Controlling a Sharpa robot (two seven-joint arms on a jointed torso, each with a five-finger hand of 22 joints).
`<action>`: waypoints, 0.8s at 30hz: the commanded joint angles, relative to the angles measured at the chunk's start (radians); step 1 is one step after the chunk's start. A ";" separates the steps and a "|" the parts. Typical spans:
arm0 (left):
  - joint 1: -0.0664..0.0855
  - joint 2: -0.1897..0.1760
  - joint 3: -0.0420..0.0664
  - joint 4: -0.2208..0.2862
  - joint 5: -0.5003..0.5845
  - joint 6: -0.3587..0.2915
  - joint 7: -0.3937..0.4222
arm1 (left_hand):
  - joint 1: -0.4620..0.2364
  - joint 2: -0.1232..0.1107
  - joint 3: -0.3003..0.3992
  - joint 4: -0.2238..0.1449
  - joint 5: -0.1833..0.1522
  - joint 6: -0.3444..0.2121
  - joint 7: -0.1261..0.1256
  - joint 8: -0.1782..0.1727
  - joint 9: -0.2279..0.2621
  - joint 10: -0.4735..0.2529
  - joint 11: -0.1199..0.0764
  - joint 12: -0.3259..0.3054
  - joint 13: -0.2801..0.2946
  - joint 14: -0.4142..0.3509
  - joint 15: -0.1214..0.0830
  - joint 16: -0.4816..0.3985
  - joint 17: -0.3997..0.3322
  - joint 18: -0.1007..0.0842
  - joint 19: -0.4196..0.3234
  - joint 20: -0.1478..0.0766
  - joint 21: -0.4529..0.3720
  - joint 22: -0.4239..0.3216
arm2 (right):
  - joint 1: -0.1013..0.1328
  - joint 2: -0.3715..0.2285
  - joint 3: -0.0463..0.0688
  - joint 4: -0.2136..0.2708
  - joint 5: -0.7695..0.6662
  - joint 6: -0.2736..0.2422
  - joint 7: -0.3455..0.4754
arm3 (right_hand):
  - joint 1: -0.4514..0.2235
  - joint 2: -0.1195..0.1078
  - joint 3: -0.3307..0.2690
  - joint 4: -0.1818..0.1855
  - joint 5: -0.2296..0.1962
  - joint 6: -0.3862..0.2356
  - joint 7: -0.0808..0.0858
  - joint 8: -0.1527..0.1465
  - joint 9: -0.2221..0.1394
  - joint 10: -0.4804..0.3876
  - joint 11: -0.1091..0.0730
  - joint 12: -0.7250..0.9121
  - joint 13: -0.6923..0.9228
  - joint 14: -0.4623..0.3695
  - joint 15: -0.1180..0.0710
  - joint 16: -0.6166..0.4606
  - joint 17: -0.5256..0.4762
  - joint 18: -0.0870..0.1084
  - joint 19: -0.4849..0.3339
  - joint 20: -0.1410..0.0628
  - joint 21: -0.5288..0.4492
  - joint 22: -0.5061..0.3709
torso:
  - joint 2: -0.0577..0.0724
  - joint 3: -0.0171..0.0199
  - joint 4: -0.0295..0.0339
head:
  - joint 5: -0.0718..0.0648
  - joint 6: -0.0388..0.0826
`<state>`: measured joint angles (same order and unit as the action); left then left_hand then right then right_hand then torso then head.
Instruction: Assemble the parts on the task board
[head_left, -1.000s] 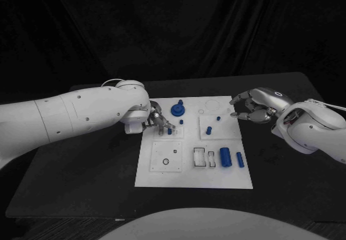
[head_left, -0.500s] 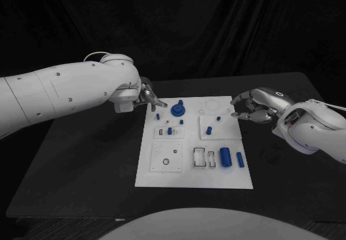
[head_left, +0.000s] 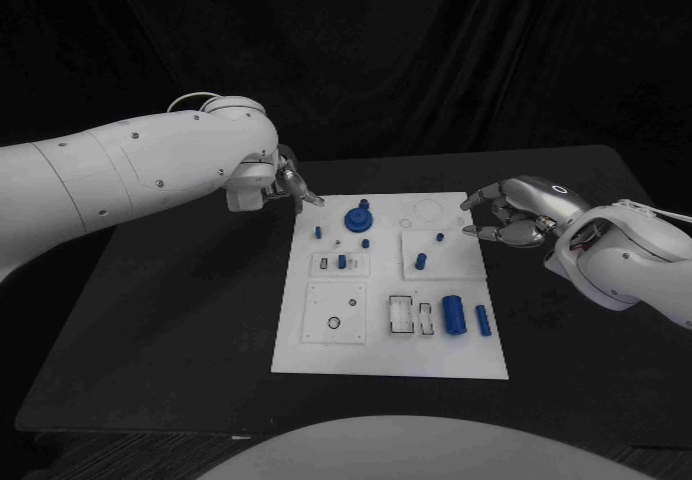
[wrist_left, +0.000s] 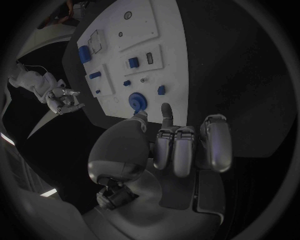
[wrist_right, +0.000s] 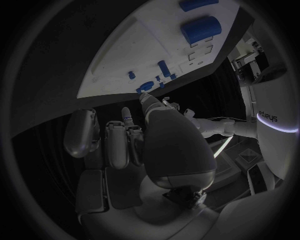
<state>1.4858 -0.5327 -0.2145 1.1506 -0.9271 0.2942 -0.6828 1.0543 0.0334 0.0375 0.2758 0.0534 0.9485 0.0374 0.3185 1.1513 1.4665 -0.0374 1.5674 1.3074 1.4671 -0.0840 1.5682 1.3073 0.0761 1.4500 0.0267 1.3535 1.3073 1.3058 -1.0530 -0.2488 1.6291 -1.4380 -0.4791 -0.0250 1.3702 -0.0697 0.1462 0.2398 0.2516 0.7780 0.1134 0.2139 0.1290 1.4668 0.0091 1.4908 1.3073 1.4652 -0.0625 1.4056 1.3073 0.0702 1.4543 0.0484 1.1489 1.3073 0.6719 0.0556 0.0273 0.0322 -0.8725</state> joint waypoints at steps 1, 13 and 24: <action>-0.013 0.013 0.000 -0.026 -0.002 0.030 0.051 | 0.011 -0.001 -0.001 -0.004 -0.002 -0.004 0.005 -0.008 -0.002 0.104 0.008 0.003 0.263 0.104 0.003 0.003 0.264 -0.019 0.006 0.003 0.000 0.160 | -0.002 -0.003 0.001 0.005 -0.001 -0.017 0.015 | 0.006 0.001 0.000 -0.005 0.005 0.009 0.002 0.007 -0.001 0.038 0.002 -0.004 0.177 0.071 0.006 -0.003 0.118 0.010 -0.003 0.003 -0.002 0.156 | 0.003 -0.0018 -0.0008 | 0.007 0.000; -0.045 0.046 0.000 -0.075 -0.002 0.031 0.101 | 0.015 0.007 -0.002 -0.002 -0.001 -0.007 0.008 -0.018 -0.009 0.104 0.012 0.003 0.263 0.104 0.007 0.003 0.264 -0.018 0.003 0.006 -0.005 0.158 | -0.002 -0.003 0.001 0.010 0.007 -0.044 0.040 | 0.002 0.002 0.000 -0.002 0.008 0.013 0.002 0.008 -0.002 0.042 0.003 0.000 0.181 0.073 0.006 0.001 0.122 0.009 -0.002 0.003 0.003 0.157 | 0.006 -0.0024 -0.0004 | 0.023 0.003; -0.064 0.059 0.000 -0.095 -0.002 0.030 0.115 | 0.023 0.015 0.000 -0.004 0.005 -0.004 0.010 -0.025 -0.014 0.104 0.014 0.003 0.263 0.104 0.010 0.003 0.264 -0.017 0.001 0.009 -0.010 0.157 | -0.002 -0.003 0.001 0.009 0.014 -0.054 0.053 | 0.001 0.003 0.000 -0.001 0.010 0.014 0.002 0.009 -0.002 0.042 0.003 0.001 0.182 0.073 0.006 0.003 0.123 0.009 -0.001 0.003 0.005 0.158 | 0.004 -0.0001 -0.0021 | 0.017 0.007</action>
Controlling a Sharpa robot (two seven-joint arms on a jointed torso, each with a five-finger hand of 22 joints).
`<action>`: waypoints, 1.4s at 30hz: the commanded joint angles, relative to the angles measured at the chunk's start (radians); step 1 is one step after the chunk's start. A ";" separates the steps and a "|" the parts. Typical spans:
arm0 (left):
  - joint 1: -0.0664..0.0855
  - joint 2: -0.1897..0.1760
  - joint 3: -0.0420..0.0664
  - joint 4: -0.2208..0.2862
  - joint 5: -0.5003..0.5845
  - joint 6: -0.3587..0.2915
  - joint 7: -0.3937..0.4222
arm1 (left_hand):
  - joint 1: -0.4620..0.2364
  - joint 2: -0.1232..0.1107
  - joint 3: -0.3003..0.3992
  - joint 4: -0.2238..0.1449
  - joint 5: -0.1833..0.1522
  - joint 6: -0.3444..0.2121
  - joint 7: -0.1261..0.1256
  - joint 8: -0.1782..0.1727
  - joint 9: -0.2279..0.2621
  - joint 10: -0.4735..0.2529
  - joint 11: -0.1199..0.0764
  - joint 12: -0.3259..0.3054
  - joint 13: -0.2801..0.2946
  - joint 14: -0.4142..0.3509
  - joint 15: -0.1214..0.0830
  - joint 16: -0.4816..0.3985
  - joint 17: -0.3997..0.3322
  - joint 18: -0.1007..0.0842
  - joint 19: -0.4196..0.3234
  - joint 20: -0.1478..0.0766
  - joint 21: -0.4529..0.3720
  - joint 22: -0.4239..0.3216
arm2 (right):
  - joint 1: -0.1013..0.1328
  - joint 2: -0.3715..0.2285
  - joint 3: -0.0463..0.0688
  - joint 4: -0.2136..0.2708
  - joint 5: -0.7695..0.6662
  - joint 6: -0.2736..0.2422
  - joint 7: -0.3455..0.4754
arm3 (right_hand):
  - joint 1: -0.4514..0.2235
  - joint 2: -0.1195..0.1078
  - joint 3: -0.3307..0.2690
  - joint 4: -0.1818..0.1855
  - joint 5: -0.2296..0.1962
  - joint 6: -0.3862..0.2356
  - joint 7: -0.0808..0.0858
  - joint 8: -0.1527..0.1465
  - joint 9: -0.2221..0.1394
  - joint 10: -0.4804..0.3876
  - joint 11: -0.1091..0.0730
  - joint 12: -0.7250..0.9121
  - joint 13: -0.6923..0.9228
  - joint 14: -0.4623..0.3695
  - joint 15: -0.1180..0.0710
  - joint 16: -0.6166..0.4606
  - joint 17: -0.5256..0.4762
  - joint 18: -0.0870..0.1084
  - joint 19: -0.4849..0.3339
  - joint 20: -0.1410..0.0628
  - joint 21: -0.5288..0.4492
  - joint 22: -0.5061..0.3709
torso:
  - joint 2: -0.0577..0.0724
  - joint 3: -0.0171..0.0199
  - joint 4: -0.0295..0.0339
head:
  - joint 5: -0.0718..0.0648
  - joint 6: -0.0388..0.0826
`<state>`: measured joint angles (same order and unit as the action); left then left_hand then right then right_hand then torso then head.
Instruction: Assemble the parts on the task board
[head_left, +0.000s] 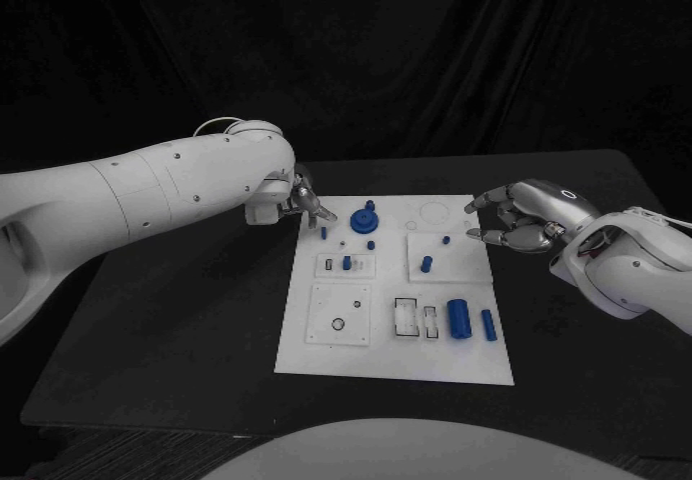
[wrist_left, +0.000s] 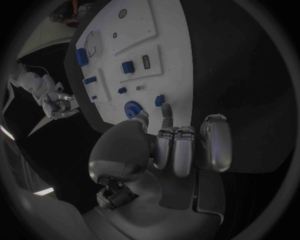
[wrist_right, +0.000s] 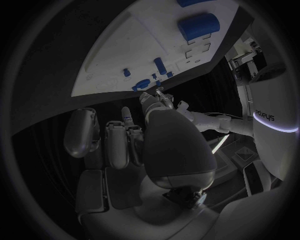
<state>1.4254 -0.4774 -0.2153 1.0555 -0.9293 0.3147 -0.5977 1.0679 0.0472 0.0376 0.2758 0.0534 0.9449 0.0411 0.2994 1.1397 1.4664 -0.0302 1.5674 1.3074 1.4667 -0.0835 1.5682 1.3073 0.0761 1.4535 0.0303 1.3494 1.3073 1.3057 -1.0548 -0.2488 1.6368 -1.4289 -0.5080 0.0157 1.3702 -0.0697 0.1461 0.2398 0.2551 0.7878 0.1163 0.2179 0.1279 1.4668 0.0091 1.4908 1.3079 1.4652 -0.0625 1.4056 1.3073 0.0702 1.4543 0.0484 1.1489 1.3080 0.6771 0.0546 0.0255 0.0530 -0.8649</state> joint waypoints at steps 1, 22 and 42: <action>-0.004 0.003 0.001 0.001 0.000 0.011 0.029 | 0.011 0.003 0.000 -0.004 0.008 0.001 0.007 -0.007 -0.003 0.104 0.008 0.003 0.263 0.104 0.010 0.003 0.263 -0.017 -0.002 0.006 -0.005 0.158 | -0.002 -0.001 0.001 0.001 0.005 -0.025 0.013 | 0.001 0.003 0.000 -0.001 0.006 0.004 -0.001 0.005 -0.001 0.042 0.003 0.001 0.181 0.073 0.006 0.003 0.123 0.009 -0.001 0.003 0.005 0.157 | -0.002 0.0012 -0.0001 | -0.005 0.000; -0.030 0.017 0.001 -0.013 0.000 0.019 0.034 | 0.061 0.016 0.012 -0.033 0.103 0.009 0.010 -0.043 -0.025 0.100 0.012 0.000 0.259 0.104 0.015 0.003 0.263 -0.015 -0.008 0.013 -0.017 0.159 | -0.002 -0.002 0.001 0.000 0.005 -0.016 0.010 | 0.002 0.003 0.001 -0.002 0.010 0.006 0.000 0.006 -0.001 0.043 0.004 0.002 0.181 0.073 0.006 0.002 0.123 0.009 0.000 0.003 0.006 0.158 | -0.002 0.0001 0.0000 | -0.011 0.004; -0.043 0.022 0.001 -0.026 0.000 0.021 0.051 | 0.142 0.015 0.101 -0.098 0.370 0.004 0.005 -0.075 -0.033 0.096 0.007 -0.005 0.254 0.104 0.012 0.003 0.263 -0.014 -0.009 0.010 -0.027 0.166 | -0.003 -0.003 0.001 -0.003 0.006 -0.004 0.005 | 0.004 0.003 0.002 -0.004 0.013 0.007 0.000 0.006 -0.002 0.042 0.004 0.001 0.181 0.073 0.007 0.001 0.122 0.009 -0.001 0.003 0.003 0.157 | -0.003 0.0008 0.0005 | -0.020 -0.008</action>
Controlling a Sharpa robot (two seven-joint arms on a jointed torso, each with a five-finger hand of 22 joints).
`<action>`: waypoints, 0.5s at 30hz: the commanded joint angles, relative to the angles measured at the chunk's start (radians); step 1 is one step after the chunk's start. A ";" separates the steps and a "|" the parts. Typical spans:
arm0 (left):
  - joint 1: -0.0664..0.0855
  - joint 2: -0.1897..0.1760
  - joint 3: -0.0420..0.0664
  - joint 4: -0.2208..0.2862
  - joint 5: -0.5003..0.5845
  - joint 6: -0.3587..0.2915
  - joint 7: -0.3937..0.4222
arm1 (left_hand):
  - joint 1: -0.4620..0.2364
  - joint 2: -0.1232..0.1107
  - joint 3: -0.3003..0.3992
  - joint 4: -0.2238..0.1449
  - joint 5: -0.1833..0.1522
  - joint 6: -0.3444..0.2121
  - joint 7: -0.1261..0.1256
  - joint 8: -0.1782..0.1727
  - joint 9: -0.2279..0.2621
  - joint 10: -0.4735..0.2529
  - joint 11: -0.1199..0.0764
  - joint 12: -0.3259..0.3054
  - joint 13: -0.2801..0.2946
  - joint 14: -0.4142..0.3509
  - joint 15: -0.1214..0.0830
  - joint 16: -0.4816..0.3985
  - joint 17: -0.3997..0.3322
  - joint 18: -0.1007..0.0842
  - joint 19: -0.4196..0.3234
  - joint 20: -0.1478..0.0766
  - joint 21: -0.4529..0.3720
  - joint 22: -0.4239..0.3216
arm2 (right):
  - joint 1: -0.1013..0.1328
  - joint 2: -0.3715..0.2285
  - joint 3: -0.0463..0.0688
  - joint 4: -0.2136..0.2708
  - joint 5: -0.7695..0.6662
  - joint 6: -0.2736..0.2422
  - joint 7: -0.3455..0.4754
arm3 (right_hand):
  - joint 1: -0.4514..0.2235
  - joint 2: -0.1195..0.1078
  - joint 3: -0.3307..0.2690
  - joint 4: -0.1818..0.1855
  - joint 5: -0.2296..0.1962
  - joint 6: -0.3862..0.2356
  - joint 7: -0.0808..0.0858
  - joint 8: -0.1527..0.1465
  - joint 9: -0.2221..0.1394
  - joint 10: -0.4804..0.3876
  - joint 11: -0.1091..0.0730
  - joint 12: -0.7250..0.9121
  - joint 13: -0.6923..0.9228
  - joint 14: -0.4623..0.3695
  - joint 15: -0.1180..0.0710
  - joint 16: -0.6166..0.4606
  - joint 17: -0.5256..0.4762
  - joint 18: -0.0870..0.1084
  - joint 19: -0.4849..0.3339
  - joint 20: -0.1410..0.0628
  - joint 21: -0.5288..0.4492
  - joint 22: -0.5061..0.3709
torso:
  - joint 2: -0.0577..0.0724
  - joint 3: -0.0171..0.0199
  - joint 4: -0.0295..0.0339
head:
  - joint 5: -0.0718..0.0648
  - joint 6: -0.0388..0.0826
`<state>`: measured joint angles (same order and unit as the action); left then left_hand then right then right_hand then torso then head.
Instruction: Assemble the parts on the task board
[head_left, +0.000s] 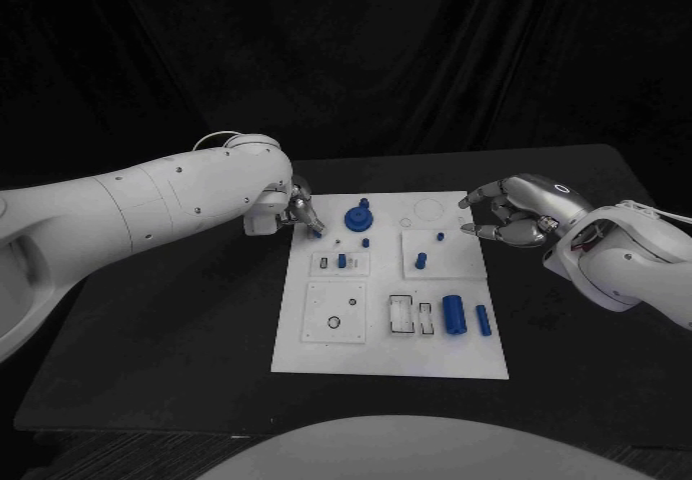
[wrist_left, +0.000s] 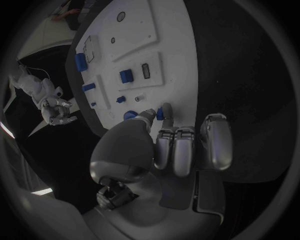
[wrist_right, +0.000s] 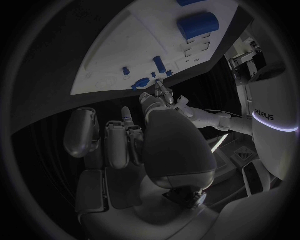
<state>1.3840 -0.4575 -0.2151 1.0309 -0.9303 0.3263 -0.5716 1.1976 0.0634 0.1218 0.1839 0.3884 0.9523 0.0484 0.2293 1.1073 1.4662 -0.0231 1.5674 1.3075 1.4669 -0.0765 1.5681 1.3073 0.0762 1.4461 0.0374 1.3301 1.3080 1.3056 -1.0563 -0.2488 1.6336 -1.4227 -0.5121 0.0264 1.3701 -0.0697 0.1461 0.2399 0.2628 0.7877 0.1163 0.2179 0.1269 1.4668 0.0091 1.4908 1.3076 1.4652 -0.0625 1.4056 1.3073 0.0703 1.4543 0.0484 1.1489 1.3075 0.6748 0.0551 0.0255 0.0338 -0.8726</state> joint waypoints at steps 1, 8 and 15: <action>-0.002 0.003 0.001 -0.002 0.001 0.009 0.028 | 0.018 -0.004 0.032 -0.011 0.060 -0.003 -0.002 -0.007 0.000 0.095 0.000 -0.005 0.253 0.104 0.004 0.003 0.263 -0.014 -0.002 0.003 -0.008 0.166 | -0.003 -0.001 0.001 0.000 -0.001 0.001 -0.006 | 0.006 0.004 0.003 -0.005 0.007 0.008 0.000 0.006 -0.001 0.042 0.004 0.001 0.181 0.073 0.007 0.001 0.122 0.009 -0.001 0.003 0.003 0.158 | 0.000 0.0000 0.0006 | -0.001 0.000; -0.004 0.002 0.001 -0.004 0.001 0.002 0.047 | 0.029 -0.018 0.116 -0.028 0.111 -0.006 0.000 -0.009 0.009 0.089 0.000 -0.011 0.246 0.104 0.005 0.003 0.263 -0.014 -0.003 0.003 -0.013 0.170 | -0.004 -0.001 0.001 -0.002 -0.001 0.004 -0.008 | 0.009 0.004 0.006 -0.007 0.011 0.008 0.000 0.007 -0.002 0.042 0.005 0.001 0.181 0.073 0.007 0.001 0.122 0.009 -0.001 0.004 0.003 0.158 | 0.000 0.0003 0.0005 | -0.003 0.000; -0.004 -0.004 0.001 -0.001 0.001 -0.016 0.068 | 0.005 -0.050 0.303 -0.041 0.145 -0.002 0.005 0.001 0.033 0.087 0.002 -0.013 0.245 0.104 0.007 0.003 0.263 -0.013 -0.002 0.003 -0.017 0.175 | -0.006 -0.001 0.001 -0.003 -0.001 0.008 -0.011 | 0.013 0.006 0.009 -0.009 0.016 0.009 0.001 0.007 -0.003 0.042 0.005 0.001 0.181 0.073 0.008 0.001 0.121 0.009 -0.001 0.004 0.002 0.157 | 0.000 0.0006 0.0004 | -0.003 0.000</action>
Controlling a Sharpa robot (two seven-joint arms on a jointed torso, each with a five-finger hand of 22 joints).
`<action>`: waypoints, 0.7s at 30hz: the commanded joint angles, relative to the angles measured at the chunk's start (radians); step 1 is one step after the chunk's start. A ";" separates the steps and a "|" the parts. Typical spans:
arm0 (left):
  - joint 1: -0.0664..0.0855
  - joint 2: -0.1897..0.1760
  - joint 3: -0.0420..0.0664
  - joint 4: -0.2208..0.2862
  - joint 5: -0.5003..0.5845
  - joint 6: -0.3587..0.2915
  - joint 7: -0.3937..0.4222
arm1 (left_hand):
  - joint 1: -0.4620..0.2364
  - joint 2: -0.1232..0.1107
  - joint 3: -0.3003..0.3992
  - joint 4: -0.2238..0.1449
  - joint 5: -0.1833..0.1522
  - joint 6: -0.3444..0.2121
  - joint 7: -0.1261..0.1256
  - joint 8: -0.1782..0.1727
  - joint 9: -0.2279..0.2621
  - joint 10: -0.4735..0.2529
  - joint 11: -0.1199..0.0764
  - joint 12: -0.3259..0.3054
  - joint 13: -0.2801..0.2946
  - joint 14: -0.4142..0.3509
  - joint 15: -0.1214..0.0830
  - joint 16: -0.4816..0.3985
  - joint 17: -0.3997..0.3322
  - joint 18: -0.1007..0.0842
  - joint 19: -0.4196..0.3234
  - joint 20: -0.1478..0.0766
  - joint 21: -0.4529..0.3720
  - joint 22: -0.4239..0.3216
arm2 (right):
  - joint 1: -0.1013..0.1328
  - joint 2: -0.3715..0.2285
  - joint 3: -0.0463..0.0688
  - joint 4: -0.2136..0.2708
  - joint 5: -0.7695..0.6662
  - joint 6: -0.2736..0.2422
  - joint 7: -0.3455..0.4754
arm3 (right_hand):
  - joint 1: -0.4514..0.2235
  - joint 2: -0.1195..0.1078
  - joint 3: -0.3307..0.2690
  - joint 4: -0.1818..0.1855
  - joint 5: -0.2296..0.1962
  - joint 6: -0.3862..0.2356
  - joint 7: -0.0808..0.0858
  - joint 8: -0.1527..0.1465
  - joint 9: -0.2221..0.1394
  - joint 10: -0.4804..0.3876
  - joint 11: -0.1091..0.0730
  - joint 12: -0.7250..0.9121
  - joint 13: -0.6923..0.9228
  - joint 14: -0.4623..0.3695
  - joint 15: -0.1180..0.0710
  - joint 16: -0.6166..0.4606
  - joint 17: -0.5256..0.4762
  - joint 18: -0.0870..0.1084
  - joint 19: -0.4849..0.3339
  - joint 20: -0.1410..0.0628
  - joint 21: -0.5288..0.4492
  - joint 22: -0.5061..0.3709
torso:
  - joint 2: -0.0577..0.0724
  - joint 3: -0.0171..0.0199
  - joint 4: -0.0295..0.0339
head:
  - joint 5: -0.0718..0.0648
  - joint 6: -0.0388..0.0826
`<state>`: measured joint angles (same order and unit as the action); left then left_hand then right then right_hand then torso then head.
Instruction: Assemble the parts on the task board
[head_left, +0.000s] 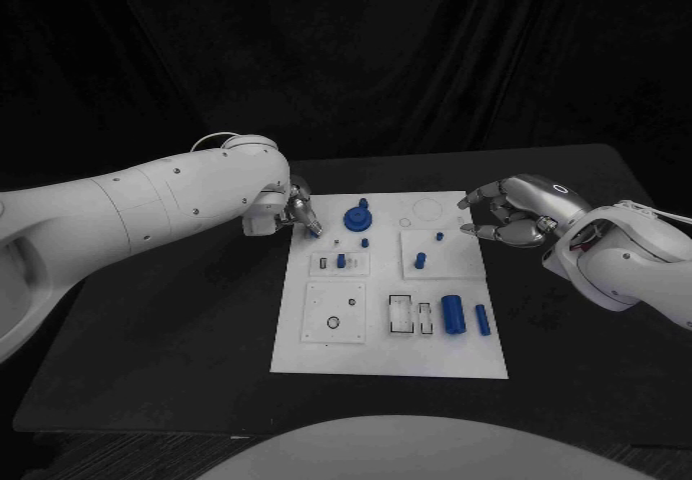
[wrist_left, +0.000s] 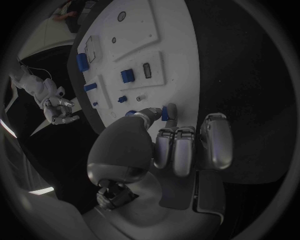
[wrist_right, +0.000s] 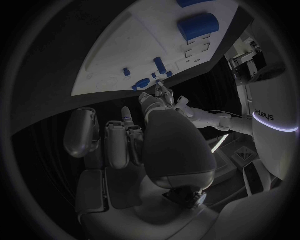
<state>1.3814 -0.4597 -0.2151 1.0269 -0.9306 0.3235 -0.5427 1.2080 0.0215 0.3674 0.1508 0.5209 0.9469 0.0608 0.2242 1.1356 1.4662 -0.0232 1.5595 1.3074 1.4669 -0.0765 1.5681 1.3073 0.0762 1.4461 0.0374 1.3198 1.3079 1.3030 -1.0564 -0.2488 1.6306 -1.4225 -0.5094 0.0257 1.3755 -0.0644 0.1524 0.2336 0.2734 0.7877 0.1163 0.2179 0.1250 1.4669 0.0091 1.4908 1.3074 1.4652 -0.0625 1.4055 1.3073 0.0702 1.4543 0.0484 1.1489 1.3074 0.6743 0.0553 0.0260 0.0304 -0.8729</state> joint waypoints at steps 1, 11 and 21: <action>-0.002 -0.003 0.001 0.005 0.002 -0.017 0.041 | -0.031 -0.028 0.120 -0.008 0.008 0.006 -0.006 0.011 0.016 0.087 0.003 -0.005 0.245 0.104 0.009 0.003 0.264 -0.013 -0.002 0.004 -0.008 0.177 | -0.004 -0.001 0.001 -0.001 -0.001 0.006 -0.010 | 0.007 0.001 0.002 -0.003 0.005 0.009 0.001 0.007 -0.001 0.042 0.005 0.001 0.181 0.073 0.008 0.001 0.121 0.009 -0.001 0.004 0.002 0.158 | 0.000 0.0005 -0.0002 | 0.001 0.000; 0.000 -0.052 0.001 0.083 0.002 -0.046 0.003 | -0.071 -0.038 0.161 0.003 0.006 0.023 -0.011 0.024 0.029 0.085 0.000 -0.008 0.242 0.104 0.005 0.003 0.264 -0.014 0.001 0.004 -0.006 0.180 | -0.005 -0.006 0.001 0.002 -0.001 0.010 -0.017 | 0.009 0.002 0.004 -0.004 0.009 0.010 0.001 0.007 -0.002 0.041 0.006 0.000 0.180 0.073 0.008 0.001 0.121 0.009 -0.001 0.004 0.002 0.158 | 0.000 0.0009 0.0007 | -0.004 0.000; 0.024 -0.125 0.001 0.247 0.002 -0.045 -0.119 | -0.103 -0.047 0.171 0.011 -0.022 0.034 -0.016 0.030 0.036 0.084 -0.004 -0.009 0.241 0.104 0.001 0.003 0.264 -0.015 0.004 0.000 -0.005 0.180 | -0.005 -0.010 0.000 0.003 -0.001 0.012 -0.023 | 0.011 0.004 0.007 -0.005 0.013 0.009 0.002 0.006 -0.003 0.041 0.006 -0.001 0.179 0.073 0.008 -0.001 0.120 0.009 -0.001 0.004 0.001 0.157 | 0.000 0.0008 0.0022 | -0.001 0.000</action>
<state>1.4021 -0.5818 -0.2148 1.2574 -0.9310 0.2905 -0.5983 1.1126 -0.0281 0.5318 0.1627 0.5026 0.9574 0.0611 0.2494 1.1708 1.4662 -0.0232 1.5552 1.3074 1.4670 -0.0766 1.5681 1.3073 0.0762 1.4461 0.0373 1.3147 1.3077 1.3006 -1.0654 -0.2488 1.6322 -1.4221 -0.5017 0.0216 1.3795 -0.0603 0.1559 0.2301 0.2849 0.7912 0.1197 0.2178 0.1231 1.4668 0.0091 1.4908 1.3074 1.4652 -0.0625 1.4056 1.3073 0.0703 1.4543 0.0484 1.1489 1.3073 0.6746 0.0561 0.0274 0.0281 -0.8725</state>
